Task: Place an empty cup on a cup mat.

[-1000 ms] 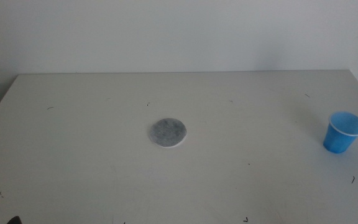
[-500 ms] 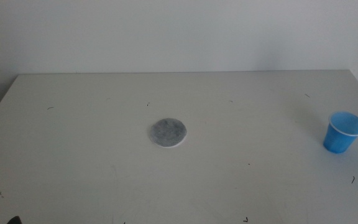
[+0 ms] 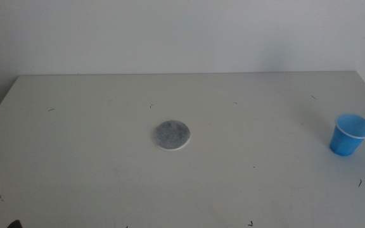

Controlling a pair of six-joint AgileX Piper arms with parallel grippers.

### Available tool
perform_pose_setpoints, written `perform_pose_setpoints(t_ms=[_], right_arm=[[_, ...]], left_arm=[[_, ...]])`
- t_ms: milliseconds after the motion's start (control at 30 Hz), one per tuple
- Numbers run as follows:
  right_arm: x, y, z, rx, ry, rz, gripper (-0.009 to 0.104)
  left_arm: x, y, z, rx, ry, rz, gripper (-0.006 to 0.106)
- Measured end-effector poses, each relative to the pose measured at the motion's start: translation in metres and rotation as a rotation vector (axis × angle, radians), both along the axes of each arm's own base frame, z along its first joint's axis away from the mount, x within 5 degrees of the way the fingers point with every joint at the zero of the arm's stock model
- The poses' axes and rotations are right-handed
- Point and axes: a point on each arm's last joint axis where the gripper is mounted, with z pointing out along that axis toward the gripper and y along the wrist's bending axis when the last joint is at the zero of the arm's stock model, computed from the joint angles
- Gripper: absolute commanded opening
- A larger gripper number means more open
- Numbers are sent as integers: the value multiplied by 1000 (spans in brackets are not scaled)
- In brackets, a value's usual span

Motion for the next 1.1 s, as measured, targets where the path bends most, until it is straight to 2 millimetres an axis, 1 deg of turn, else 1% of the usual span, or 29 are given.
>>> perform_pose_setpoints(t_ms=[167, 367, 433, 533, 667, 733, 867, 1100], right_arm=[[25, 2, 29, 24, 101, 3, 85], [61, 5, 62, 109, 213, -13, 85], [75, 5, 69, 122, 259, -25, 85], [98, 5, 73, 127, 333, -34, 85], [126, 5, 75, 125, 398, -40, 85], [142, 2, 71, 126, 429, -56, 85], [173, -10, 57, 146, 500, -107, 85], [221, -34, 33, 158, 584, -183, 85]], left_arm=[[0, 0, 0, 0, 0, 0, 105], [0, 0, 0, 0, 0, 0, 105], [0, 0, 0, 0, 0, 0, 105], [0, 0, 0, 0, 0, 0, 105], [0, 0, 0, 0, 0, 0, 105], [0, 0, 0, 0, 0, 0, 105], [0, 0, 0, 0, 0, 0, 105], [0, 0, 0, 0, 0, 0, 105]])
